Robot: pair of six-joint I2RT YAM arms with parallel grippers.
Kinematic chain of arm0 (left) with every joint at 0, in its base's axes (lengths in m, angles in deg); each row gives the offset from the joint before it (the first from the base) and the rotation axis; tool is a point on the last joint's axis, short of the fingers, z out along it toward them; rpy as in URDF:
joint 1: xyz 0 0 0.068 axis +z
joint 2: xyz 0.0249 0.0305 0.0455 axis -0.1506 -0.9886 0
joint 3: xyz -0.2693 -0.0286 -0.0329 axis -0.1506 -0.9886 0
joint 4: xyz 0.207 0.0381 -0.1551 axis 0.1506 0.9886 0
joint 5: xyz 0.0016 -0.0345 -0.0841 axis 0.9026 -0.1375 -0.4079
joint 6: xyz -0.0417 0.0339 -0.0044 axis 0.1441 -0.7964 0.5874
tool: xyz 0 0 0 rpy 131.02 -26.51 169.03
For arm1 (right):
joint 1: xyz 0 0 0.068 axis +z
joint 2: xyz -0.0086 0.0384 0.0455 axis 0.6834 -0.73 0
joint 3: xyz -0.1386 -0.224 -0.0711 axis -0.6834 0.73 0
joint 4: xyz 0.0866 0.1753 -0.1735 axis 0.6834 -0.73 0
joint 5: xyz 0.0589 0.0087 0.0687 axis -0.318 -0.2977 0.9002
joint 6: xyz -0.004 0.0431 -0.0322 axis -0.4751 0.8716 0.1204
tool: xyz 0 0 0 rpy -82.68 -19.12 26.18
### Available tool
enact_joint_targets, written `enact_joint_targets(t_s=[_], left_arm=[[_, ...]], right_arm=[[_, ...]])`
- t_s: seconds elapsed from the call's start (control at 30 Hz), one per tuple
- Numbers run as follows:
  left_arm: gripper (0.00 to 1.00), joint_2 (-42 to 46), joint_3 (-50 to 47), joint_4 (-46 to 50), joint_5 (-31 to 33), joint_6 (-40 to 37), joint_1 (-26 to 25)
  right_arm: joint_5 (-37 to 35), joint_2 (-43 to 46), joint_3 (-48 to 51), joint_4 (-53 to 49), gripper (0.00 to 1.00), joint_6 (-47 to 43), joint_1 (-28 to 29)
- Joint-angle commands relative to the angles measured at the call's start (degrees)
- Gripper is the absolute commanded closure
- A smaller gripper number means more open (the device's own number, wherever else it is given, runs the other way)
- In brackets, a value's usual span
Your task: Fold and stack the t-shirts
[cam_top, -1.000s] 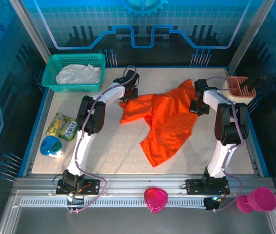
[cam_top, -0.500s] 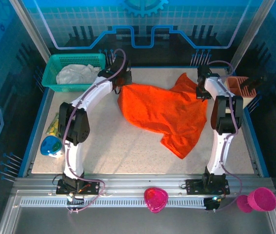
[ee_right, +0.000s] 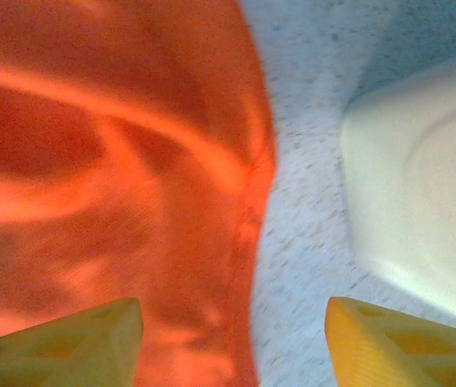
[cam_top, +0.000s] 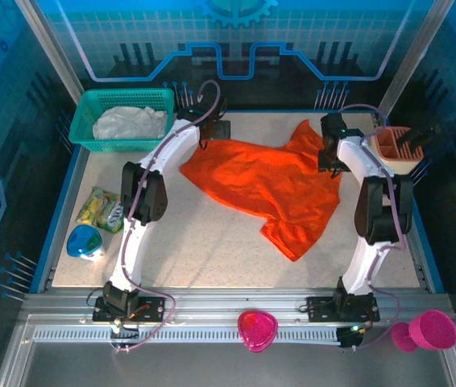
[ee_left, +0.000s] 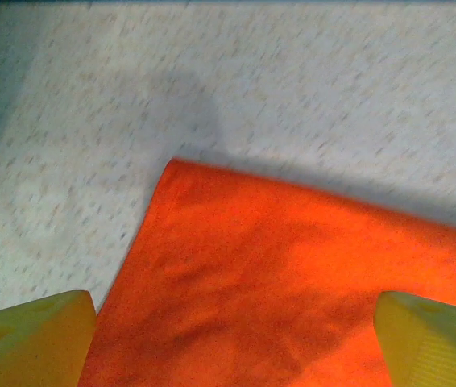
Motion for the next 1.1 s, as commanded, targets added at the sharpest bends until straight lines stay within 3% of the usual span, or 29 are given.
enact_joint_targets(t_s=[0.0,0.07,0.17,0.23,0.37,0.53,0.9,1.0,1.07], left_arm=[[0.12,8.71,-7.86,5.21,5.99,4.39,-0.54],[0.18,11.69,-13.00,8.10,8.22,8.28,-0.37],[0.39,15.27,-21.32,9.19,8.66,14.05,0.70],[0.48,16.74,-26.68,6.42,7.39,16.67,2.05],[0.51,16.22,-31.92,-0.12,2.95,19.10,5.00],[0.50,12.62,-30.64,-4.67,0.28,19.22,6.61],[0.51,6.24,-28.83,-6.02,-3.58,20.34,7.02],[0.62,6.25,-29.88,-6.46,-3.48,20.27,7.02],[0.79,5.96,-29.85,-6.46,-3.29,20.07,7.02]], right_arm=[[7.66,6.45,4.86,-0.72,0.38,3.31,3.29],[9.51,8.99,7.79,-0.68,0.38,4.13,5.62],[11.20,11.86,11.82,-0.39,0.40,5.64,9.22],[12.32,12.68,13.94,0.25,0.42,6.76,11.33],[13.60,12.29,17.10,1.50,0.45,8.52,15.14],[13.35,12.02,20.21,2.54,0.48,10.23,18.40],[13.00,13.99,24.72,1.96,0.48,13.01,22.62],[12.38,15.75,25.49,0.99,0.48,13.33,23.40],[11.79,17.11,25.82,0.01,0.48,13.53,23.98]])
